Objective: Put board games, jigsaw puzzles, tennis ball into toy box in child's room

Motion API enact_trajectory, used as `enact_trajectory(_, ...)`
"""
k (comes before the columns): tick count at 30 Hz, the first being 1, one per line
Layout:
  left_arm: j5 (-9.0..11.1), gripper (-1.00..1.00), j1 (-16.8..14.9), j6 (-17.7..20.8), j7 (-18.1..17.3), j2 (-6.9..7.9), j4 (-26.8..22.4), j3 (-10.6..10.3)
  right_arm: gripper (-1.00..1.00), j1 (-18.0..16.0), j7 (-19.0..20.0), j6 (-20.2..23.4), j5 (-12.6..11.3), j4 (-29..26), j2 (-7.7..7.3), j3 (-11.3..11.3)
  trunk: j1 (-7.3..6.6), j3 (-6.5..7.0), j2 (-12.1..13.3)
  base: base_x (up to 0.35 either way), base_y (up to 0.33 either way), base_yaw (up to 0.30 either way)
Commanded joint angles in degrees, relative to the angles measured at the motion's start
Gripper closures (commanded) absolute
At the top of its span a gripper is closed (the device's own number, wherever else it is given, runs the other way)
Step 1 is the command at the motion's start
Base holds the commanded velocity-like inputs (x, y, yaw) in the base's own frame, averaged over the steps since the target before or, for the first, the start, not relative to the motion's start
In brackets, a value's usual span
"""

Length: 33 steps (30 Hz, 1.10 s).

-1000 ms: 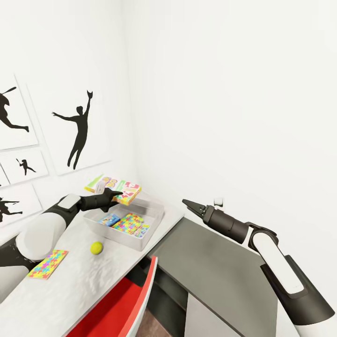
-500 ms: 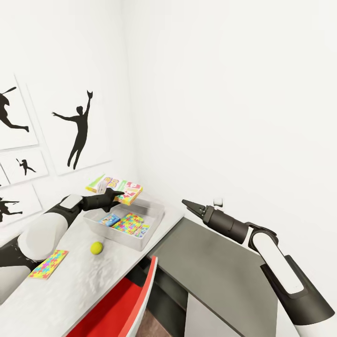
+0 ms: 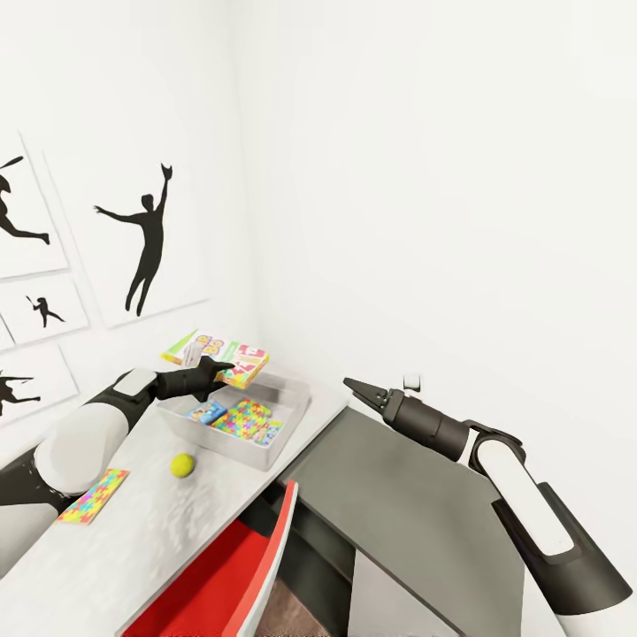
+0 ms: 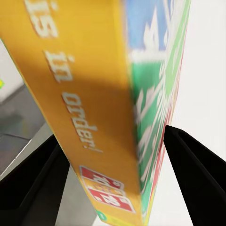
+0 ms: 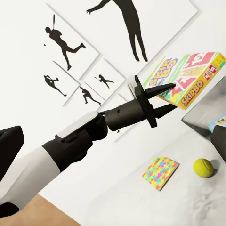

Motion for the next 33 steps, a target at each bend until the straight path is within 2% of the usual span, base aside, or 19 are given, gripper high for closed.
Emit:
enact_trajectory(1, -0.35, 1.00, -0.04, 0.15, -0.20, -0.01, -0.02, 0.30, -1.00, -0.06, 0.10, 0.12, -0.07, 0.01, -0.03, 0.03, 0.03, -0.21, -0.12, 0.000, 0.000, 0.000)
enact_trajectory(9, -0.46, 1.00, -0.03, -0.07, -0.23, -0.29, -0.02, 0.23, -1.00, -0.06, -0.17, 0.12, -0.07, 0.07, -0.01, 0.03, 0.03, -0.95, -0.12, 0.000, 0.000, 0.000)
enact_trajectory(16, -0.54, 1.00, -0.02, -0.08, -0.24, -0.30, -0.02, 0.22, -1.00, -0.06, -1.96, 0.12, -0.22, 0.09, -0.01, 0.11, 0.03, -1.59, -0.12, 0.000, 0.000, 0.000)
enact_trajectory(33, -0.94, 1.00, 0.06, -0.25, -0.27, -0.26, -0.02, 0.22, -1.00, -0.06, -2.19, -0.04, -0.25, 0.05, 0.02, 0.20, 0.03, -3.17, -0.12, 0.000, 0.000, 0.000)
